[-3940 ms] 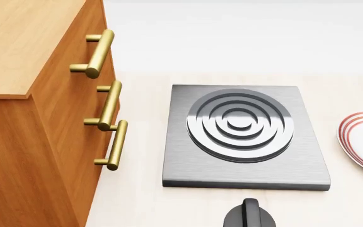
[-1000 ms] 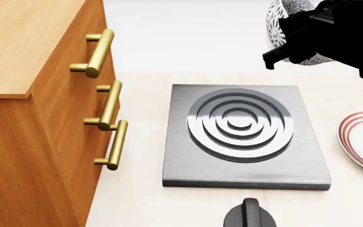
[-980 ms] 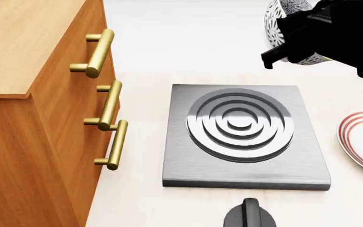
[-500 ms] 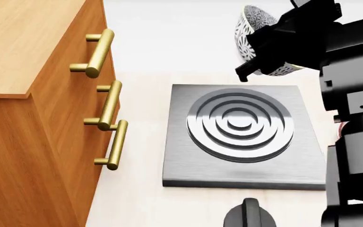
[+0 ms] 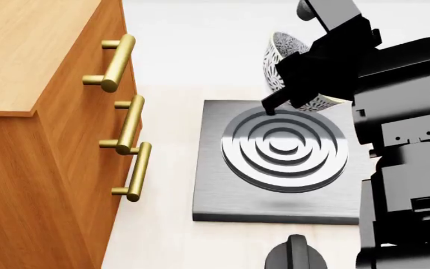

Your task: Put the bowl on the stove.

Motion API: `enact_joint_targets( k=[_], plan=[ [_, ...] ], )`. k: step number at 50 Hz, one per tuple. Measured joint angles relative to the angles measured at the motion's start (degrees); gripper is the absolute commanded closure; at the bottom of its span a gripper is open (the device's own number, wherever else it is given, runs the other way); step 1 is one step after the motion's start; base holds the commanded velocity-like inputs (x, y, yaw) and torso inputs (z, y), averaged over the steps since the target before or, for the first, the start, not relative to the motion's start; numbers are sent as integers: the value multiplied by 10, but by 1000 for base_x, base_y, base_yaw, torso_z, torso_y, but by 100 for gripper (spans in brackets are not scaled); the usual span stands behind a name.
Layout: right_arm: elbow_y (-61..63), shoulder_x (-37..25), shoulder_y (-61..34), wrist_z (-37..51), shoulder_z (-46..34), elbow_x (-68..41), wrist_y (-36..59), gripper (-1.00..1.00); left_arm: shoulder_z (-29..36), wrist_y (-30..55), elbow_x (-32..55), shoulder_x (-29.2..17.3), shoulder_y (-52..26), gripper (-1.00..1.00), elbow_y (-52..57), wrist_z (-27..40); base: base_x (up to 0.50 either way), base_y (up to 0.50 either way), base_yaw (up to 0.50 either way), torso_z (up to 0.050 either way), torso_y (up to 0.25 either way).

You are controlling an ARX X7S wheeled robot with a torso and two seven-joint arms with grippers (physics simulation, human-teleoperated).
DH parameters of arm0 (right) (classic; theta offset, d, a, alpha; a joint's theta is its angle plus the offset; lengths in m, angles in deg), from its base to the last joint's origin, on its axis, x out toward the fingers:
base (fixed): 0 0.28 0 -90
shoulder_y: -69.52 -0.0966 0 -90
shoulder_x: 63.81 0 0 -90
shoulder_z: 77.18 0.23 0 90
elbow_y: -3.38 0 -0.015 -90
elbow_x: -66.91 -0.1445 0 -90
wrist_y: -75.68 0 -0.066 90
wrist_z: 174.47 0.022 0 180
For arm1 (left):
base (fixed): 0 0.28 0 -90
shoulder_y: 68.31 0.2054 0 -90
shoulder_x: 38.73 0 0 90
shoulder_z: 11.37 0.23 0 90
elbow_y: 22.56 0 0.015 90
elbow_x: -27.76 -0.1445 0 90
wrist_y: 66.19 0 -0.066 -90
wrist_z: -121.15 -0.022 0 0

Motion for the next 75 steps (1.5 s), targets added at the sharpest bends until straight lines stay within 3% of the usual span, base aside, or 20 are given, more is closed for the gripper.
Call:
enact_joint_targets(
  k=[19, 44, 75],
  plan=[
    [0, 4, 4, 2, 8, 5, 4, 100, 3, 6, -9, -2, -1, -100, -7, 5, 0, 0, 0, 0, 0],
    [0, 4, 4, 3, 10, 5, 4, 100, 6, 3, -22, -6, 3, -100, -7, 1, 0, 0, 0, 0, -135],
    [0, 4, 5, 3, 9, 6, 5, 100, 5, -10, -15, -3, 6, -100, -9, 0, 0, 0, 0, 0, 0]
  ],
)
